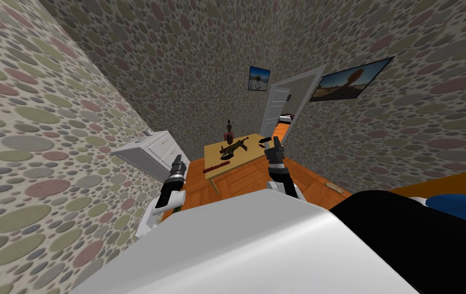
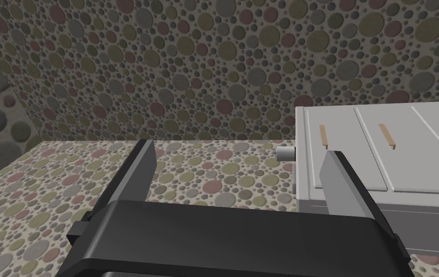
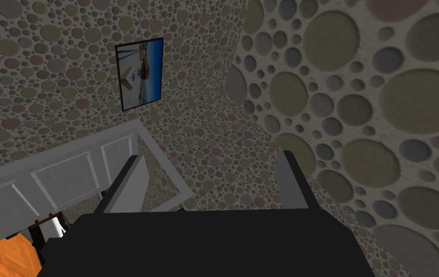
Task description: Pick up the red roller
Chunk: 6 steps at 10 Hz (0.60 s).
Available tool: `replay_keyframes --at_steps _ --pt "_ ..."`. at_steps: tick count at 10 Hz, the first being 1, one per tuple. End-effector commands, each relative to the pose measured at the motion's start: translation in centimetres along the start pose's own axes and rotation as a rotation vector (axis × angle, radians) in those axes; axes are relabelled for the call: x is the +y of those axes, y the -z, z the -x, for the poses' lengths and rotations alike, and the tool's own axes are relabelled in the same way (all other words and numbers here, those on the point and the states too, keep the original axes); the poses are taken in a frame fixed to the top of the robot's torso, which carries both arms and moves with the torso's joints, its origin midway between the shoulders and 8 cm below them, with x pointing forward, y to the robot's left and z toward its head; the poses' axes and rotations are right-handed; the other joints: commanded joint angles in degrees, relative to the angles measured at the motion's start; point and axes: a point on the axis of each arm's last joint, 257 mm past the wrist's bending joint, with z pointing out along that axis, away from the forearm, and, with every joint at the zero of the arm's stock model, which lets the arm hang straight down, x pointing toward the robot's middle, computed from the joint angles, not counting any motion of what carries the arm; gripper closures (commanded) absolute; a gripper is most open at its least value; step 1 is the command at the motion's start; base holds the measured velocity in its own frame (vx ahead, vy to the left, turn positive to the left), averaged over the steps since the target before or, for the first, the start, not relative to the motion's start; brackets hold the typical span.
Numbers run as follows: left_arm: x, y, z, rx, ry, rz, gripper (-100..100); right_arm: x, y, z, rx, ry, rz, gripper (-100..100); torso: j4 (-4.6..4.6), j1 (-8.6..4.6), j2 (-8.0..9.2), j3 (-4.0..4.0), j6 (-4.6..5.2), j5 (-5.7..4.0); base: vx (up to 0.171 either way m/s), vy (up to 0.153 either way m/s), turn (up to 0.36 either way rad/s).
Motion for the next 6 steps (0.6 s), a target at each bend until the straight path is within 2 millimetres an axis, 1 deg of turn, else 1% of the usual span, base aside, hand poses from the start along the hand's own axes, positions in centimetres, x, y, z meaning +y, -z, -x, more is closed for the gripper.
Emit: replay_keyframes --at_steps 1,2,3,4,5,6 --pt "1.3 -0.4 0.3 -0.008 0.002 0.046 -100 0.0 0.0 0.0 0.0 0.0 0.0 0 0.0 0.0 0.0 0.0 0.0 0.0 0.014 -0.016 -0.021" --pt "2.6 -1.0 0.5 -0.015 0.004 0.083 -100 0.0 0.0 0.0 0.0 0.0 0.0 0 0.0 0.0 0.01 0.01 -0.01 0.0 0.009 -0.018 -0.035" --pt "3.0 -0.9 0.5 -0.017 0.004 0.098 -100 0.0 0.0 0.0 0.0 0.0 0.0 0 0.0 -0.01 0.01 0.01 0.0 0.0 0.012 -0.012 -0.026" --pt "4.5 -1.4 0.8 -0.027 0.007 0.144 -100 0.0 0.0 0.0 0.0 0.0 0.0 0 0.0 0.01 0.02 0.01 -0.02 0.0 0.017 -0.012 -0.047" --pt "5.6 -1.9 1.1 -0.037 0.011 0.179 -100 0.0 0.0 0.0 0.0 0.0 0.0 0 0.0 0.01 0.01 0.01 -0.01 0.0 0.026 -0.023 -0.086" --pt "6.5 -1.8 1.1 -0.04 0.011 0.208 -100 0.0 0.0 0.0 0.0 0.0 0.0 0 -0.01 -0.02 -0.03 -0.02 0.0 0.0 0.021 -0.019 -0.03"
